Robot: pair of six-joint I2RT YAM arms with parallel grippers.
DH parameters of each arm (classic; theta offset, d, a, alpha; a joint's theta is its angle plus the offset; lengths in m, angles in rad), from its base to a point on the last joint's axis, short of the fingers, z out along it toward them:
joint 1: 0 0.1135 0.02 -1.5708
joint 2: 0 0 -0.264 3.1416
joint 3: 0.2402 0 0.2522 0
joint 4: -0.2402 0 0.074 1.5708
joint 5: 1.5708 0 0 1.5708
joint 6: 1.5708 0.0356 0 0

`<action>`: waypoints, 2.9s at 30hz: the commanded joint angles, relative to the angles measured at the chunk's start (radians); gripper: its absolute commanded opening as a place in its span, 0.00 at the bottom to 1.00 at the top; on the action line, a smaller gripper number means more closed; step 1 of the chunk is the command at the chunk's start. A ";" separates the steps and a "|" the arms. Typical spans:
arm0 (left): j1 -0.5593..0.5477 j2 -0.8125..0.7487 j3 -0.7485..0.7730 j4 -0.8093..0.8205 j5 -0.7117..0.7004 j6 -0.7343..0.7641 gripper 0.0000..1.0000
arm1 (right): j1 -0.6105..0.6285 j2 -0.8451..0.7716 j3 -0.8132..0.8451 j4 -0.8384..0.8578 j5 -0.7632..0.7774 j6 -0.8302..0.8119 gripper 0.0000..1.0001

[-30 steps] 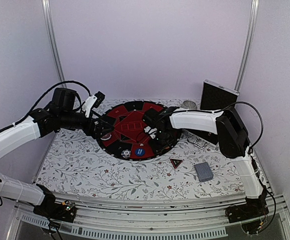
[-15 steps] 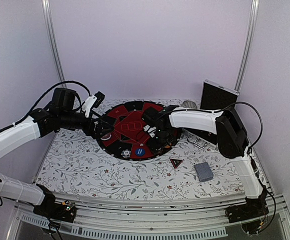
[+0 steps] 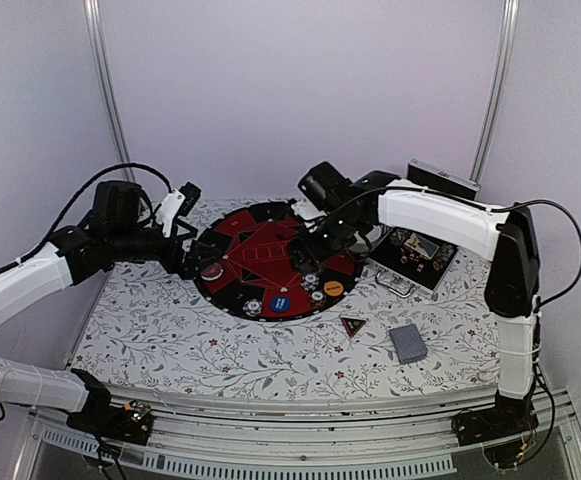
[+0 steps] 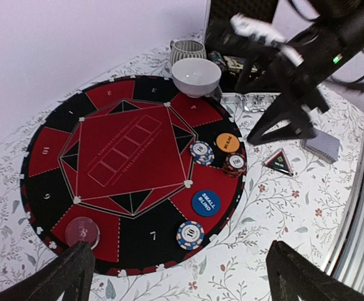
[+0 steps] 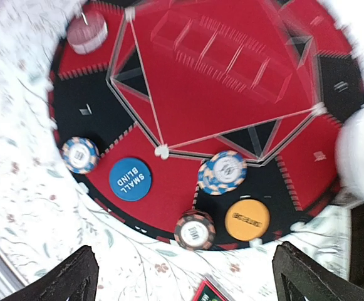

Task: Distribute texas hold em gaming equipment
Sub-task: Pick up the face-down deck piles from the center of the board.

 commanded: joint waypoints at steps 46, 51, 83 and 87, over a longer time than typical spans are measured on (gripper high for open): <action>0.157 0.051 -0.108 0.413 -0.439 -0.101 0.98 | -0.441 -0.221 -0.334 0.023 0.033 -0.010 0.81; 0.156 0.053 -0.109 0.414 -0.432 -0.100 0.98 | -0.409 -0.206 -0.334 -0.075 -0.054 0.031 0.80; 0.157 0.033 -0.118 0.420 -0.353 -0.115 0.98 | -0.175 -0.349 -0.829 -0.162 -0.198 0.290 0.99; 0.157 0.030 -0.123 0.422 -0.355 -0.114 0.98 | -0.174 -0.337 -0.863 -0.159 -0.147 0.310 0.99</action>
